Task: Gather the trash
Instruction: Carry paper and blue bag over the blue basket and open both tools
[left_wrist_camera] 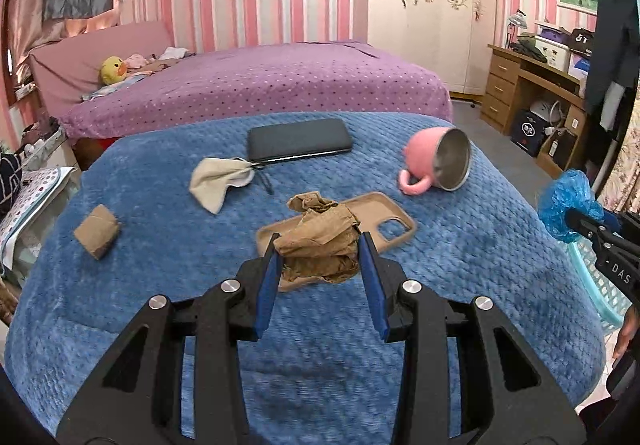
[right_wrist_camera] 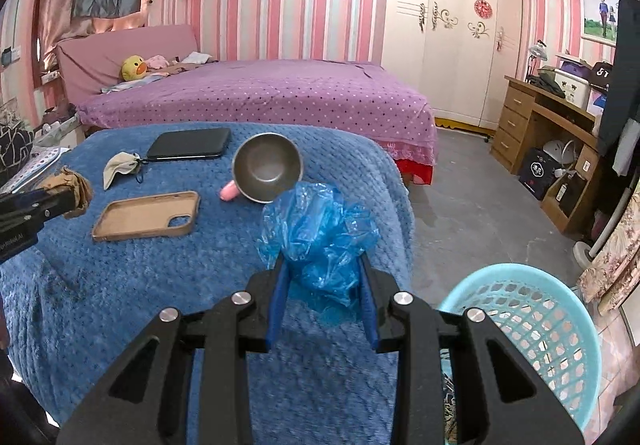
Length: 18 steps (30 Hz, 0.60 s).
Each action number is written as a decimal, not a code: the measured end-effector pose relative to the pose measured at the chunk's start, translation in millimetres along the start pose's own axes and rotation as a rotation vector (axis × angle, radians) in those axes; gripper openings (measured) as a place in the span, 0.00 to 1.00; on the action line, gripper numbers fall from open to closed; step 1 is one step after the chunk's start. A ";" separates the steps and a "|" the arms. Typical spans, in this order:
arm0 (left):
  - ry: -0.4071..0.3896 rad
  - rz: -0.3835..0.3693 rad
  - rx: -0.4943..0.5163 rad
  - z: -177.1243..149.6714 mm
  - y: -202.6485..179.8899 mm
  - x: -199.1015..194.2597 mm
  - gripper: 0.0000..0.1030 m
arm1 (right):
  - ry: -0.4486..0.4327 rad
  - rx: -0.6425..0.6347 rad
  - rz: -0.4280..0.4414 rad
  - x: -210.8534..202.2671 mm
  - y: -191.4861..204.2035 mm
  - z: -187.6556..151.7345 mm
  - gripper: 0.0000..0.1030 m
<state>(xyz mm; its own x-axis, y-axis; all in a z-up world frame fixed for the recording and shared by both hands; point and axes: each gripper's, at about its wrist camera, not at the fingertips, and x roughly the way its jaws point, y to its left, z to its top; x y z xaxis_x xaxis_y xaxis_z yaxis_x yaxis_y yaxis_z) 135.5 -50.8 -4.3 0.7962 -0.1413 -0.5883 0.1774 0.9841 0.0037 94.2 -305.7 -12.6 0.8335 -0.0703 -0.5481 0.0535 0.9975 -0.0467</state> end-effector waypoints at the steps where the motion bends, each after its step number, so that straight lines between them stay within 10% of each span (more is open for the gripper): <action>1: 0.003 -0.003 -0.004 0.0 -2.8 1.1 0.36 | 0.004 0.003 -0.001 1.3 -1.4 -0.6 0.31; 18: 0.020 -0.016 -0.005 -0.4 -35.2 12.9 0.36 | 0.015 0.028 -0.043 -0.4 -37.6 -9.9 0.31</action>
<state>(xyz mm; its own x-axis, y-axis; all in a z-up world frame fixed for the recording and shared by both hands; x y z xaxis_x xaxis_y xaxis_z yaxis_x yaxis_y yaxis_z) 139.3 -87.3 -12.3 0.7817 -0.1548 -0.6042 0.1873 0.9823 -0.0095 86.4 -343.3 -19.0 0.8215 -0.1130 -0.5588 0.1045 0.9934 -0.0473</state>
